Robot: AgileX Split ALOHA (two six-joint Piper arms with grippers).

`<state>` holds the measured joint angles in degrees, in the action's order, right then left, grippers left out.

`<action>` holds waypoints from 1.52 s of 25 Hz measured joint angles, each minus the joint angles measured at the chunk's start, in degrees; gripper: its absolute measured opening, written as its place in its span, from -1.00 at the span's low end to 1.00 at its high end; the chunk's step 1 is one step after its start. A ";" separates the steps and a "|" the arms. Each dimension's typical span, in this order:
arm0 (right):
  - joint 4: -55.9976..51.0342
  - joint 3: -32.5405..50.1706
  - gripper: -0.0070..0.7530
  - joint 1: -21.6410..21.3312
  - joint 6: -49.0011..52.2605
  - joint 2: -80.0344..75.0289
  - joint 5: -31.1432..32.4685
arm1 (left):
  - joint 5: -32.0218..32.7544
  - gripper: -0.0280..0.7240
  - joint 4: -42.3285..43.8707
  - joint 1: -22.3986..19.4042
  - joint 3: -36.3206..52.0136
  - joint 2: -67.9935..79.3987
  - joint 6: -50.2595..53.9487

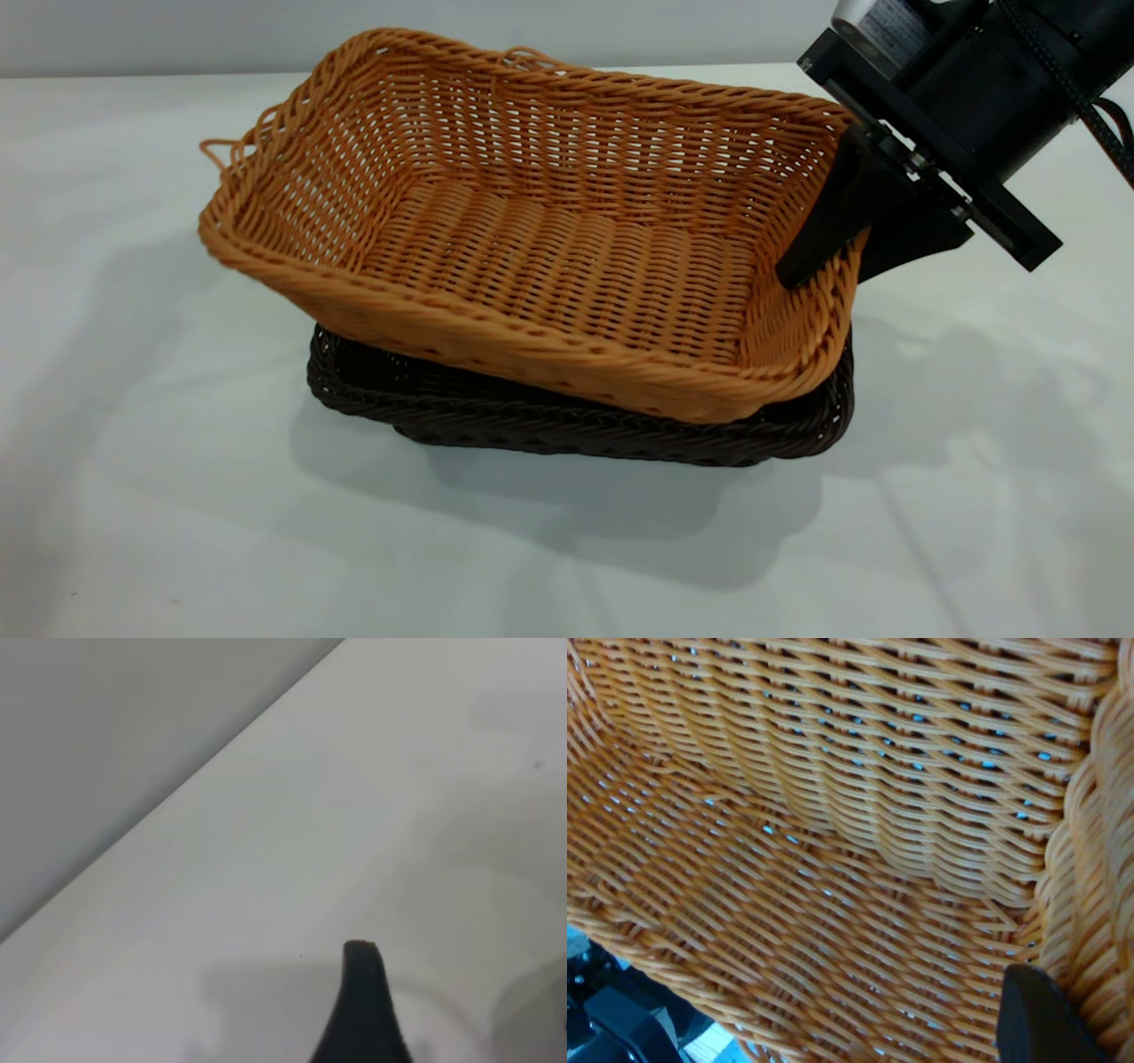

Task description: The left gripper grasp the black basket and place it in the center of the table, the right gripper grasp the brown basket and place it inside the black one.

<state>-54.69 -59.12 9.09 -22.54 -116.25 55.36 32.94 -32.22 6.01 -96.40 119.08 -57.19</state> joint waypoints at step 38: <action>24.03 -6.19 0.55 0.04 6.76 23.99 -6.08 | 9.01 0.43 16.36 0.00 0.05 -20.22 22.63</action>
<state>-30.66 -65.31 9.13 -15.77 -92.26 49.27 41.95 -15.86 6.01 -96.35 98.86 -34.56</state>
